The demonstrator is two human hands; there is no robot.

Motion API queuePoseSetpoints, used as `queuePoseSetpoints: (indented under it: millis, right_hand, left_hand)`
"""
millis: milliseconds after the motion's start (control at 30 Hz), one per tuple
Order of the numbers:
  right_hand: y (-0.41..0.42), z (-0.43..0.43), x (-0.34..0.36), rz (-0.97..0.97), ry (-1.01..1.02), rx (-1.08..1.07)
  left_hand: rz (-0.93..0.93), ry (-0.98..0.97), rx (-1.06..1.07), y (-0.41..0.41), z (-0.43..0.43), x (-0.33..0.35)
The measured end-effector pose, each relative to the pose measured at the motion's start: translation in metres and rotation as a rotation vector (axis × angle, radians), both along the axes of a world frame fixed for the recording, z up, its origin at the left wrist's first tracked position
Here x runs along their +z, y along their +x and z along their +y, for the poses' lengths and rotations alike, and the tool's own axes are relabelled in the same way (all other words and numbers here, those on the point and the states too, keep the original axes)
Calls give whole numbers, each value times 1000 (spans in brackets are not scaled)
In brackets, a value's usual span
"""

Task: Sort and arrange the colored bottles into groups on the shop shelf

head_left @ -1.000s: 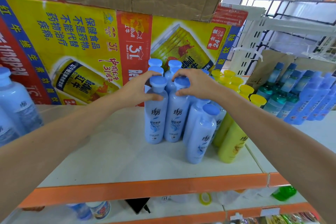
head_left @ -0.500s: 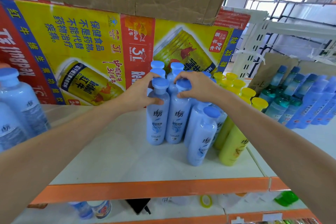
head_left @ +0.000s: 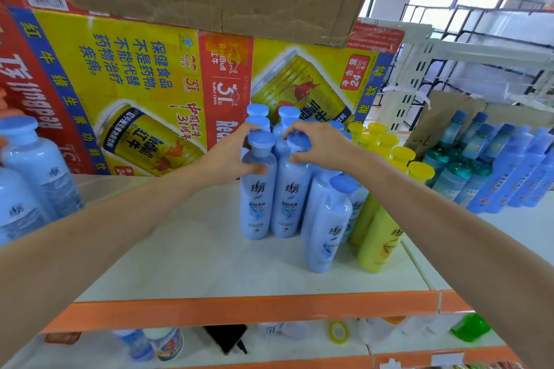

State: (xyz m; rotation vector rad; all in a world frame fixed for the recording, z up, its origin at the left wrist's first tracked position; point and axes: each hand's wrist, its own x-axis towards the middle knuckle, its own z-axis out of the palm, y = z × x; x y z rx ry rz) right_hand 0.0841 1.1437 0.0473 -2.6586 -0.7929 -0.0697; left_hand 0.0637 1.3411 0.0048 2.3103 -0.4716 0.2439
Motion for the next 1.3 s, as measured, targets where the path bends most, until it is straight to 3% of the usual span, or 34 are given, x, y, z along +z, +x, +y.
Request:
queuePoseSetpoints:
  millis: [200, 400, 667, 933, 1300]
  right_hand:
    - [-6, -1, -1, -29, -44, 4]
    - [-15, 3, 9, -318, -150, -63]
    - [-26, 59, 18, -259, 51, 181]
    - [-33, 155, 22, -160, 38, 352]
    - [-32, 276, 8, -32, 57, 331]
  left_hand:
    - [-20, 89, 51, -5, -1, 4]
    - [-107, 179, 146, -19, 11, 16]
    - [-156, 419, 249, -65, 94, 50]
    - [-142, 416, 368, -101, 210, 69]
    - [-67, 452, 96, -135, 294, 60]
